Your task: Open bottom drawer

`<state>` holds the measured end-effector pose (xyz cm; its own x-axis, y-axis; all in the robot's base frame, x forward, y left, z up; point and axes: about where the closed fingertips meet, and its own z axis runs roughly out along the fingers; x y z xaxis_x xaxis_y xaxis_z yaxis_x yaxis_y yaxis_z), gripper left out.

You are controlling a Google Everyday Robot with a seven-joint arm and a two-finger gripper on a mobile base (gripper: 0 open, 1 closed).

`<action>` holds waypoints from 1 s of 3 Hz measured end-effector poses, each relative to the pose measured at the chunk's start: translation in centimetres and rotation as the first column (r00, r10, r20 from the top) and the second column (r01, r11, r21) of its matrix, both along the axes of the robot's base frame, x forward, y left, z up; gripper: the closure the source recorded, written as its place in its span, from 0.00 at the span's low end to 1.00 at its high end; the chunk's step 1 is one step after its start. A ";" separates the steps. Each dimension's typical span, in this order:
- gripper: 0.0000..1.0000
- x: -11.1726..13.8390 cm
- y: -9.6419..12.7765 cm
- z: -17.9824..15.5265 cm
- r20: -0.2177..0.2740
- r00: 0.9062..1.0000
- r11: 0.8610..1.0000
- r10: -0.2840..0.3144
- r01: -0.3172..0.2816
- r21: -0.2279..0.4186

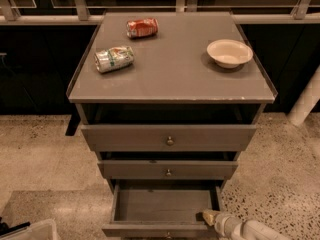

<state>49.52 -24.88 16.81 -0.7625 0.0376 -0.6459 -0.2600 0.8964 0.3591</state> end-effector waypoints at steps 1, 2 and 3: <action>1.00 -3.0 -0.5 0.1 -0.012 0.999 0.999 -0.038 0.038 0.021; 1.00 -5.2 -1.0 0.4 -0.004 0.998 0.997 -0.060 0.060 0.050; 1.00 -4.0 -2.1 3.3 0.134 0.990 0.999 -0.038 0.033 0.040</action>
Offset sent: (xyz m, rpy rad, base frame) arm -0.0796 -0.0193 0.0090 0.0858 -0.0127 -0.0880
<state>45.55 -27.01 20.12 -0.6667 0.0893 -0.7400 -0.2767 0.8922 0.3570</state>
